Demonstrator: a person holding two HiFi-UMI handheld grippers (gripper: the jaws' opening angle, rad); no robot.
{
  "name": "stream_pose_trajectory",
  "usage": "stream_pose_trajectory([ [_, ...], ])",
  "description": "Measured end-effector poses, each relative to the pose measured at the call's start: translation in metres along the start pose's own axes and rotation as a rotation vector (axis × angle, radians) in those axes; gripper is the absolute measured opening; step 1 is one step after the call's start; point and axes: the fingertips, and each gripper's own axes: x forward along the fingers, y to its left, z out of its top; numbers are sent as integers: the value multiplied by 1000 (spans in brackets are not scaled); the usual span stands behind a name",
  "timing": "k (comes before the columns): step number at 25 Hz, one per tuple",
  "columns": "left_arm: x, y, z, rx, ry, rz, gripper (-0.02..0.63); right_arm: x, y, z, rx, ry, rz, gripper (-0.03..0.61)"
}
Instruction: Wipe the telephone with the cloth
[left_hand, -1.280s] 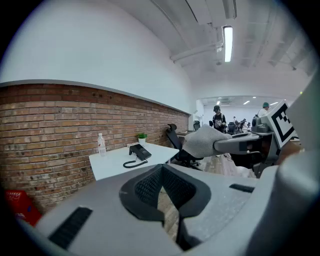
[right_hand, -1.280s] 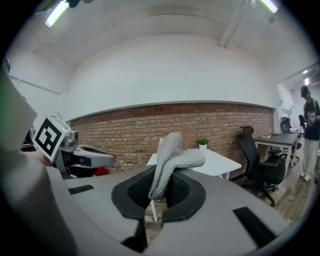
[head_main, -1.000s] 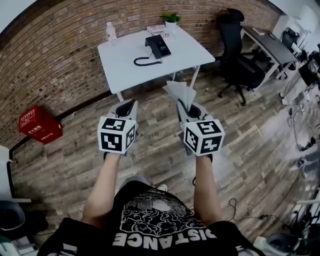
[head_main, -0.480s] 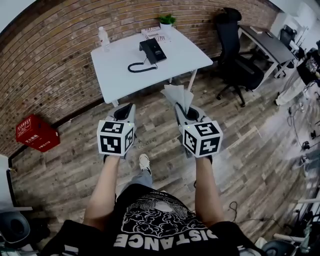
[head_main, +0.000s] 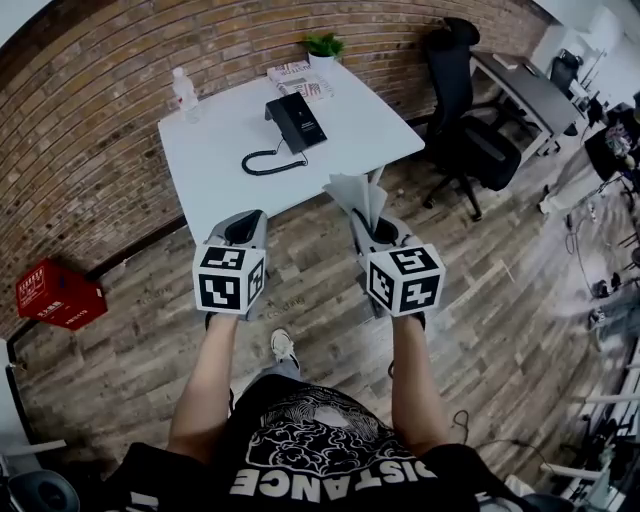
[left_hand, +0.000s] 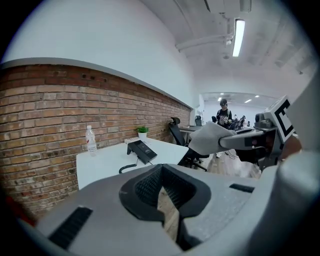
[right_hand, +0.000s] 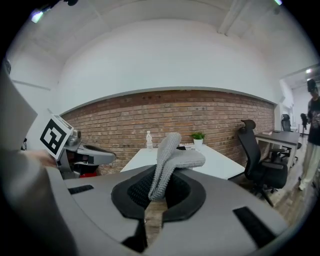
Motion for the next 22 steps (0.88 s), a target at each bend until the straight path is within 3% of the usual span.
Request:
stream_pose_trajectory([
  [9,60,76,22,-25,17,-15,5,88,-13,30,5,36,-16,12],
  [22,126,137,40,-43,21,-48,5,168,-30,52,-12,63,-40,12],
])
